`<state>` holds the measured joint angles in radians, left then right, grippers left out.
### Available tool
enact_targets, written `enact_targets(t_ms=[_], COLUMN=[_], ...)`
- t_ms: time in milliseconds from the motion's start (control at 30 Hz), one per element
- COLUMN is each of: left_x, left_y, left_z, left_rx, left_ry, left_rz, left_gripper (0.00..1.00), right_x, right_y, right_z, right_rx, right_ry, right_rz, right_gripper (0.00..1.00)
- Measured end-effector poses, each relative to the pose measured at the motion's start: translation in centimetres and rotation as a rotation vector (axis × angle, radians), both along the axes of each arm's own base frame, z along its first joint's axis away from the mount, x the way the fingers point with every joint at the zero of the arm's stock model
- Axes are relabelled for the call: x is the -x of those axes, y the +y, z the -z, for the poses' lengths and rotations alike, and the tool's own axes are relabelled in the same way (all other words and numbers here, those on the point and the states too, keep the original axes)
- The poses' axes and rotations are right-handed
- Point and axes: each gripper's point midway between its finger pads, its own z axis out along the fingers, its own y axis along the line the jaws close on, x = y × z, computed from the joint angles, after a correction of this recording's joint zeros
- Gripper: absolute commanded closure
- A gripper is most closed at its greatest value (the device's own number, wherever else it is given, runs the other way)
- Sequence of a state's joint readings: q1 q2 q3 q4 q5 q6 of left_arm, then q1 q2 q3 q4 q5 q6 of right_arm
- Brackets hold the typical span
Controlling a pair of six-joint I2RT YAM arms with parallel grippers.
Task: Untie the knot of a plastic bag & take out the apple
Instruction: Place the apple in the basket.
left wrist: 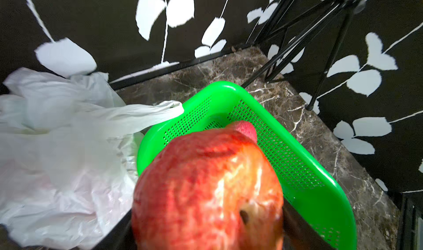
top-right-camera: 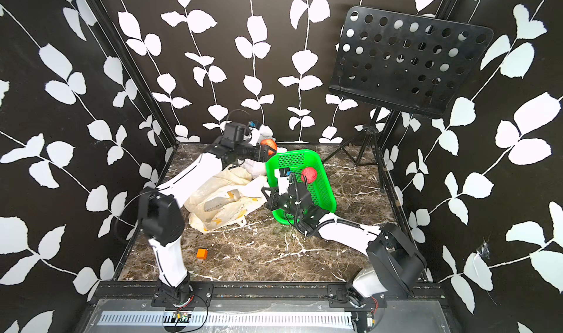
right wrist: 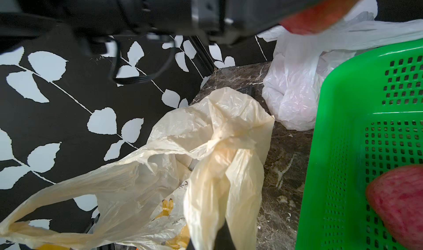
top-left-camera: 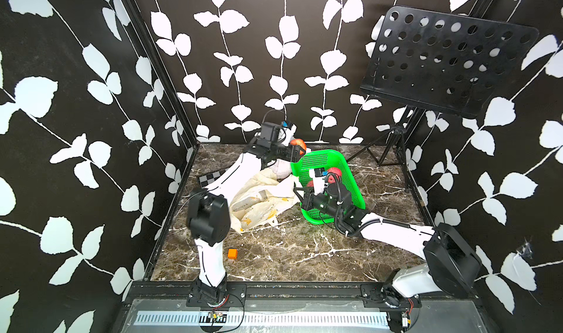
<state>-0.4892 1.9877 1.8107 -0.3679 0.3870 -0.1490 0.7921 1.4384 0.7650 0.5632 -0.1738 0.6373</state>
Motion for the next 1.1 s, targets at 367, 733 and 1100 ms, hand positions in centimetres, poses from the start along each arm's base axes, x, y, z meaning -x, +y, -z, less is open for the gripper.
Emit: enact_targets(t_ms=[367, 733, 1100], left_x=[-1.0, -0.3, 0.3], left_y=[-3.9, -4.2, 1.8], left_z=[8.6, 7.8, 0.4], left_rx=[-0.084, -0.095, -0.049], left_ry=[0.206, 0.229, 0.15], left_rz=[0.093, 0.141, 0.018], left_gripper=[0.23, 0.09, 0.13], right_x=[-0.2, -0.3, -1.8], right_y=[-0.6, -0.7, 0.0], right_z=[-0.3, -0.4, -2.1], right_rx=[-0.003, -0.001, 0.013], right_ry=[-0.009, -0.012, -0.037], right_rz=[0.033, 0.042, 0.071], right_gripper=[1.0, 1.0, 1.0])
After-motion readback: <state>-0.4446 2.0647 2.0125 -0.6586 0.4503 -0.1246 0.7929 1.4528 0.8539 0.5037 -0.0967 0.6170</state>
